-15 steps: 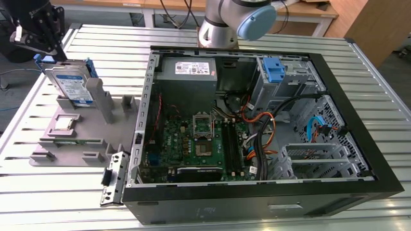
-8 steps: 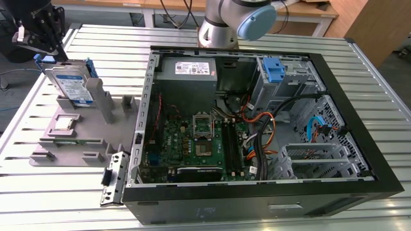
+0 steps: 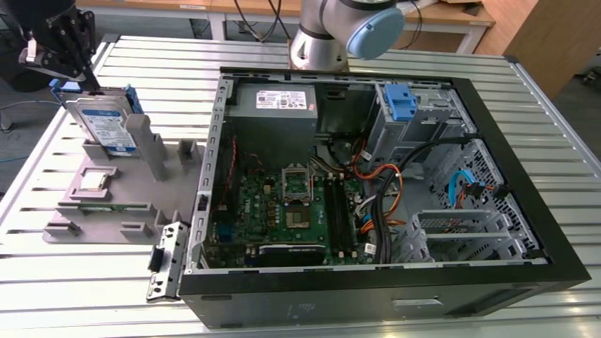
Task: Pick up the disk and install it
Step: 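Pick up the disk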
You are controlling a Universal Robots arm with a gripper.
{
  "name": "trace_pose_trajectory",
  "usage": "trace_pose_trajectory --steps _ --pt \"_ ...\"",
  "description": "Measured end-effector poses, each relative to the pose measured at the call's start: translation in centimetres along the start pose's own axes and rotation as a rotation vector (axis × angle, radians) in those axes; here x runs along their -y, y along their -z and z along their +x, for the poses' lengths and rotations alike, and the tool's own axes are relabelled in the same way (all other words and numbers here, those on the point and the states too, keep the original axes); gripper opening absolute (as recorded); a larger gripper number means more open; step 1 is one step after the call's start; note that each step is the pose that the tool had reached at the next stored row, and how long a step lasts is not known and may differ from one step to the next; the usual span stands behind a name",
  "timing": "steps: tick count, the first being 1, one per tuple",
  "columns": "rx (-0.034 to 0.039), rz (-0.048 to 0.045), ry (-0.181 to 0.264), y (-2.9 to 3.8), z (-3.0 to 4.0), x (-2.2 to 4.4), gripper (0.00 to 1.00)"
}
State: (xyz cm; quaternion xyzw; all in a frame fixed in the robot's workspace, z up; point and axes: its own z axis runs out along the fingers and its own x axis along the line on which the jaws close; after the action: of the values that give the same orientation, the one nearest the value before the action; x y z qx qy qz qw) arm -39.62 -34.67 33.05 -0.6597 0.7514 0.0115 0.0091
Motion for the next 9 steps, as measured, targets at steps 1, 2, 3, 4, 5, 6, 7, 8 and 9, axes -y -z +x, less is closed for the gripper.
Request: trace_pose_trajectory --steps 1,2,3,4,5,6,7,8,9 --pt "0.0 0.0001 0.0 0.0 0.0 0.0 0.1" --pt "0.0 0.0 0.0 0.0 0.0 0.0 0.1" --pt "0.0 0.0 0.0 0.0 0.0 0.0 0.1" --pt "0.0 0.0 0.0 0.0 0.0 0.0 0.1" --pt "0.0 0.0001 0.0 0.0 0.0 0.0 0.1" --pt "0.0 0.0001 0.0 0.0 0.0 0.0 0.11" --pt "0.0 0.0 0.0 0.0 0.0 0.0 0.17" --pt "0.0 0.0 0.0 0.0 0.0 0.0 0.17" --pt "0.0 0.0001 0.0 0.0 0.0 0.0 0.29"
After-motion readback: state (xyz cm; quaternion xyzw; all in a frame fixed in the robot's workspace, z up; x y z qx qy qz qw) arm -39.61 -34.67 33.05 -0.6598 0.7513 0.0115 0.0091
